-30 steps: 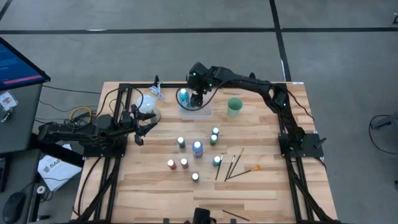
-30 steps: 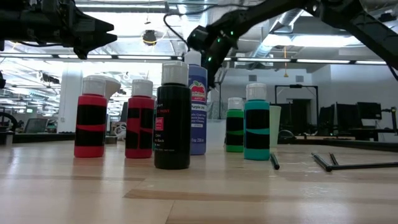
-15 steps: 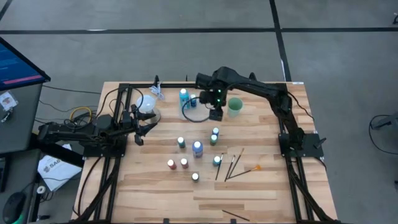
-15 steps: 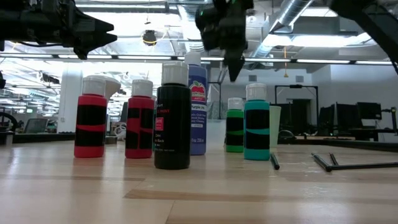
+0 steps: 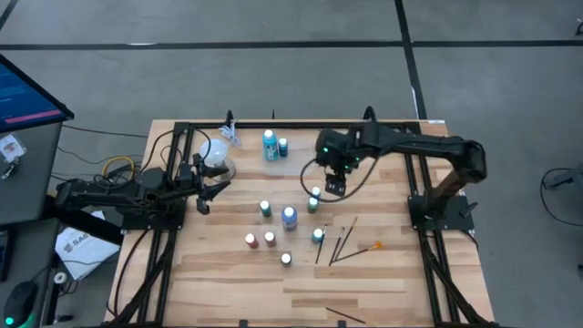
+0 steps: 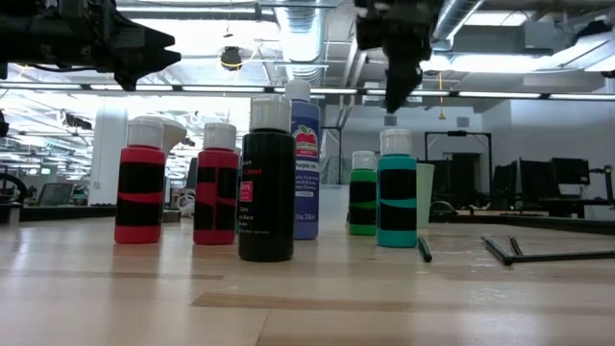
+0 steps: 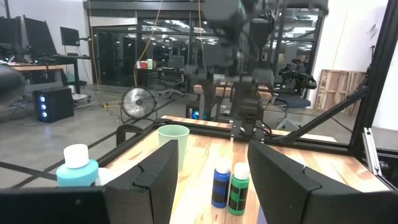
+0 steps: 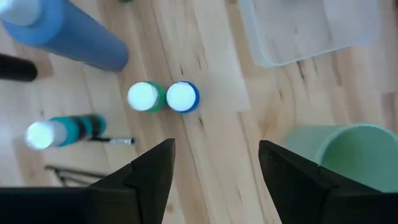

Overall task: Pick & Place Paint Supplies
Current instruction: Put the small dark blue paint bottle into the bin

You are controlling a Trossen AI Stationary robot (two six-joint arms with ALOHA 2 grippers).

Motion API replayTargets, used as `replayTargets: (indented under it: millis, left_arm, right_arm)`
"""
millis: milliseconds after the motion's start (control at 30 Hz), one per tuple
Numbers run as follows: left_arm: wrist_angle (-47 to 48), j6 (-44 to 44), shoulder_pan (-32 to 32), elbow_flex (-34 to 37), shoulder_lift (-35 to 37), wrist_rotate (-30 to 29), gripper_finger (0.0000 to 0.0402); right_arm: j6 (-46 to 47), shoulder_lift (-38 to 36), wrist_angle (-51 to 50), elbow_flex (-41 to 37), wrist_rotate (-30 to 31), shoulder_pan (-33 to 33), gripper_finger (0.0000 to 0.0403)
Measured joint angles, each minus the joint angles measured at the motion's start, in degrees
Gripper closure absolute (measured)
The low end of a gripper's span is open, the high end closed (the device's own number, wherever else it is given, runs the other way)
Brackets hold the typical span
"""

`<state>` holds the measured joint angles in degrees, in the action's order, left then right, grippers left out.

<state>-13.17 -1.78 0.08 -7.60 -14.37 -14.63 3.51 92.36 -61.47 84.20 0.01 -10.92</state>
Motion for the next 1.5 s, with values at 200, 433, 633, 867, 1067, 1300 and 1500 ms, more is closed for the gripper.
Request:
replayTargets:
  millis: [200,433,633,867,1067,1300,1500]
  left_arm:
    - [0.13,-0.06,-0.02,0.0,0.0,-0.02,0.0225]
    - [0.11,-0.18,0.0,0.02,0.0,-0.02,0.0225]
    - [0.12,-0.2,-0.01,0.0,-0.04,-0.07,0.0225]
    - [0.24,-0.2,0.0,0.02,-0.04,-0.09,0.0225]
    - [0.26,-0.2,0.0,0.02,-0.04,-0.07,0.0225]
    - [0.26,-0.2,0.0,0.02,-0.04,-0.07,0.0225]
    - [0.31,-0.2,0.0,0.02,-0.04,-0.07,0.0225]
  right_arm:
    - [-2.02,-1.75,18.58,-12.95,-0.03,-0.9,0.0158]
    - [-4.11,1.73,23.33,-13.09,-0.94,-1.2,0.0157]
    - [-4.32,3.57,23.29,-13.13,-4.29,-0.35,0.0157]
    - [-6.96,3.74,23.55,-13.24,-4.7,0.43,0.0157]
    - [-8.25,3.76,22.09,-13.24,-4.7,0.57,0.0157]
    - [-10.09,3.74,23.12,-13.24,-4.72,1.2,0.0157]
    - [-12.25,6.18,22.45,-13.39,-5.05,1.46,0.0157]
